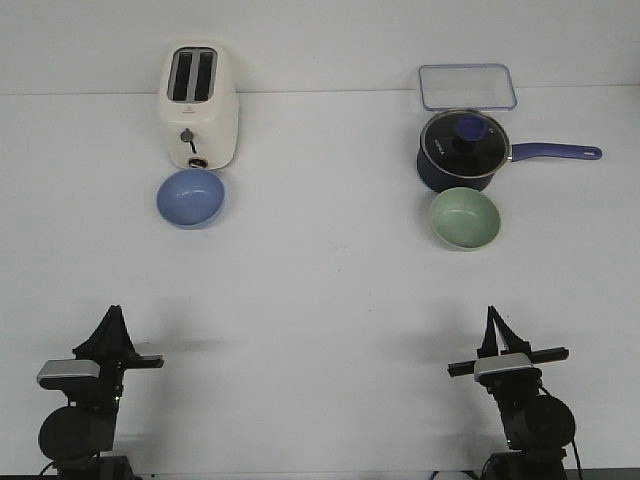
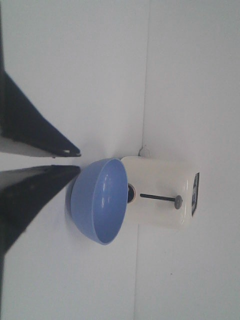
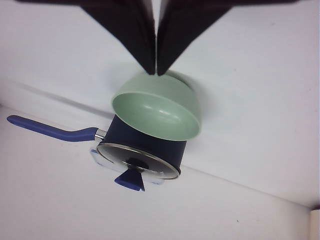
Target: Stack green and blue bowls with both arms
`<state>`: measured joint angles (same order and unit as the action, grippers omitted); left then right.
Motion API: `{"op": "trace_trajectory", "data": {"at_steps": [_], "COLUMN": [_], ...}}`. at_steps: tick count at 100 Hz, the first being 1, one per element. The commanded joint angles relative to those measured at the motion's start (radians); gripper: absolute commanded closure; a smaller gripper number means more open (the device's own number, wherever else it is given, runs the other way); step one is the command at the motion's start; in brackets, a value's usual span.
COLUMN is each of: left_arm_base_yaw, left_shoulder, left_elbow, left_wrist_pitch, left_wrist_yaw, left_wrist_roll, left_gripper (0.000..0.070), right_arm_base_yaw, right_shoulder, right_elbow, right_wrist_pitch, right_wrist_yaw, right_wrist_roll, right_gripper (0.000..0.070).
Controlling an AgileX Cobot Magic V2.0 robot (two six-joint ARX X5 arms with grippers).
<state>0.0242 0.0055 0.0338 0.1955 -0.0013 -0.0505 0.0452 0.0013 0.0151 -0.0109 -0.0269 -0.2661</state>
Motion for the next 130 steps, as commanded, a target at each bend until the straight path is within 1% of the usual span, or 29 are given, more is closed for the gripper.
{"op": "trace_trajectory", "data": {"at_steps": [1, 73, 83, 88, 94, 98, 104, 111, 122, 130], "left_arm_base_yaw": [0.001, 0.001, 0.001, 0.001, 0.001, 0.001, 0.001, 0.001, 0.001, 0.001], "left_shoulder": [-0.001, -0.001, -0.001, -0.001, -0.001, -0.001, -0.001, -0.001, -0.001, -0.001], "left_elbow": [-0.019, -0.019, -0.019, -0.019, -0.019, -0.019, -0.019, -0.019, -0.019, -0.019], "left_wrist_pitch": [0.015, 0.015, 0.014, 0.015, 0.014, 0.015, 0.014, 0.015, 0.015, 0.015], "left_wrist_yaw": [0.001, 0.001, 0.001, 0.001, 0.001, 0.001, 0.001, 0.001, 0.001, 0.001], "left_wrist_roll": [-0.003, -0.003, -0.003, -0.003, -0.003, -0.003, -0.003, -0.003, -0.003, -0.003], "left_gripper": [0.0685, 0.0685, 0.0685, 0.0685, 0.0685, 0.0685, 0.0685, 0.0685, 0.0685, 0.0685], "right_arm_base_yaw": [0.001, 0.001, 0.001, 0.001, 0.001, 0.001, 0.001, 0.001, 0.0, 0.0], "right_shoulder": [0.0, 0.0, 0.0, 0.0, 0.0, 0.0, 0.0, 0.0, 0.037, 0.109], "right_elbow": [-0.002, -0.002, -0.002, -0.002, -0.002, -0.002, -0.001, 0.012, 0.077, 0.151], "right_wrist_pitch": [0.011, 0.019, 0.023, 0.025, 0.028, 0.035, 0.059, 0.069, 0.005, -0.069], "right_wrist_yaw": [0.0, 0.0, -0.009, -0.007, 0.009, 0.021, 0.063, 0.107, 0.161, 0.166], "right_wrist_roll": [-0.011, -0.005, 0.073, 0.134, 0.225, 0.308, 0.429, 0.525, 0.588, 0.608], "right_gripper": [0.0697, 0.0697, 0.0697, 0.0697, 0.0697, 0.0697, 0.0698, 0.07, 0.07, 0.07]}}
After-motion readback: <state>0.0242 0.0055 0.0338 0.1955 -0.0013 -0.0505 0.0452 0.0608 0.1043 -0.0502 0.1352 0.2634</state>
